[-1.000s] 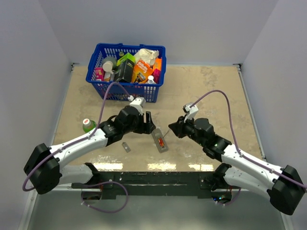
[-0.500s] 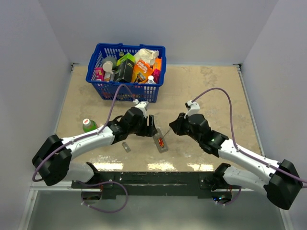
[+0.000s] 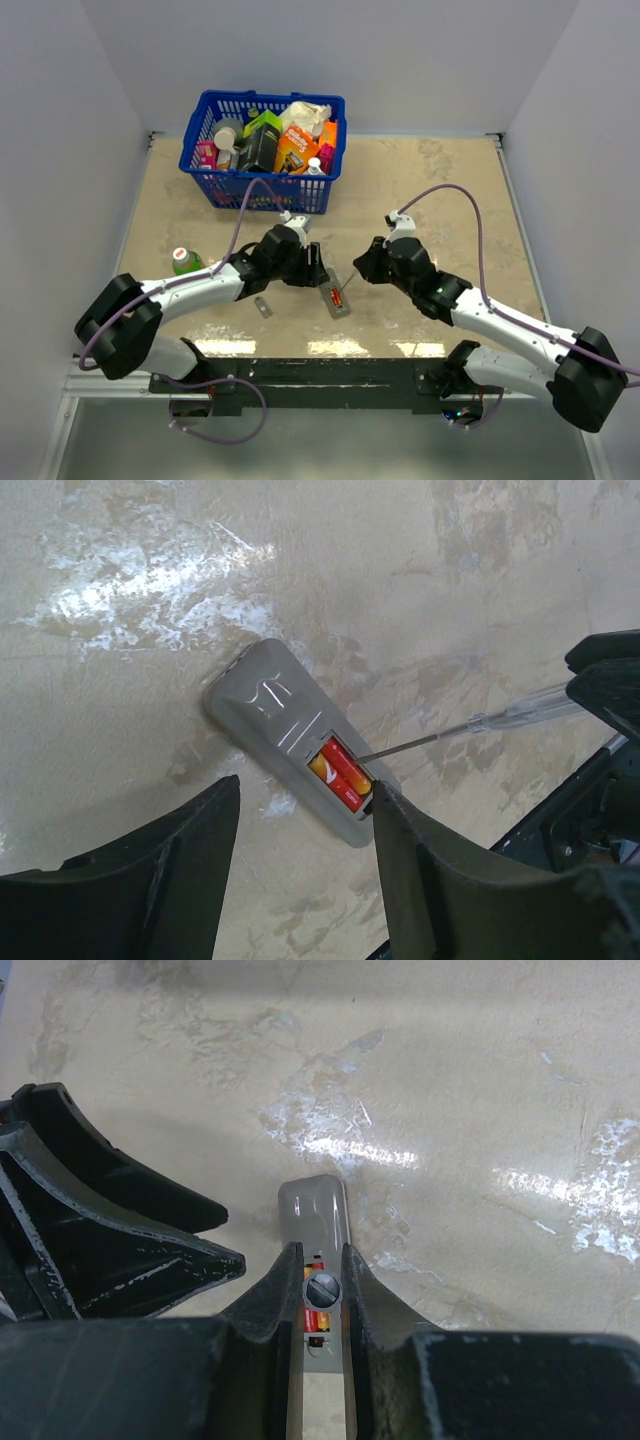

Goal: Unload the batteries from the remote control

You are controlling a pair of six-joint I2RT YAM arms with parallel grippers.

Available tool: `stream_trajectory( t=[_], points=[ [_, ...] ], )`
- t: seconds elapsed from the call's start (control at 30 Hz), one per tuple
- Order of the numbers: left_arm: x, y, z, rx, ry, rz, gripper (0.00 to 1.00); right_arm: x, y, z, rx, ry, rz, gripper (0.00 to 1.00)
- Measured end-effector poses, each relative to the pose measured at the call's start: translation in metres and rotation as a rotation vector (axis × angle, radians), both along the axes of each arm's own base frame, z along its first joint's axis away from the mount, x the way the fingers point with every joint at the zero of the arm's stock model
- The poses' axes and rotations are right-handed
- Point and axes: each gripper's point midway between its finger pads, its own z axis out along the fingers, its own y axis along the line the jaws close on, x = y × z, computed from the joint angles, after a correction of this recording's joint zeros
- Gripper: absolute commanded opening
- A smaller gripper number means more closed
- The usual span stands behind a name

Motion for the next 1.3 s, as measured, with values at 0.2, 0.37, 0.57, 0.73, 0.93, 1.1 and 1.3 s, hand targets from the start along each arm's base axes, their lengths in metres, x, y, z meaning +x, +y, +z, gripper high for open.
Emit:
stream_trajectory(
  t=[0.2, 0.37, 0.57, 0.73, 0.93, 1.1, 1.3],
  points=[
    [-0.001, -0.008, 0.001, -0.045, 0.011, -0.009, 0.58, 0.000, 0.001, -0.002, -0.008, 0.001, 0.003, 0.00],
    [-0.006, -0.009, -0.011, -0.049, 0.045, -0.014, 0.55, 0.000, 0.004, 0.000, -0.008, -0.013, 0.012, 0.00],
    [-0.008, -0.011, -0.023, -0.041, 0.078, -0.019, 0.53, 0.000, 0.007, 0.003, -0.012, -0.036, 0.025, 0.00],
    [-0.009, -0.013, -0.030, -0.040, 0.100, -0.019, 0.52, -0.004, 0.010, 0.004, -0.032, -0.053, 0.047, 0.00],
    [-0.007, -0.017, -0.029, -0.058, 0.097, -0.017, 0.51, -0.007, 0.014, 0.003, -0.048, -0.078, 0.064, 0.00],
    [-0.009, -0.016, -0.036, -0.060, 0.110, -0.017, 0.48, -0.012, 0.016, -0.003, -0.073, -0.097, 0.077, 0.00],
    [-0.014, -0.014, -0.047, -0.050, 0.141, -0.016, 0.46, -0.016, 0.020, -0.002, -0.103, -0.146, 0.091, 0.00]
  ],
)
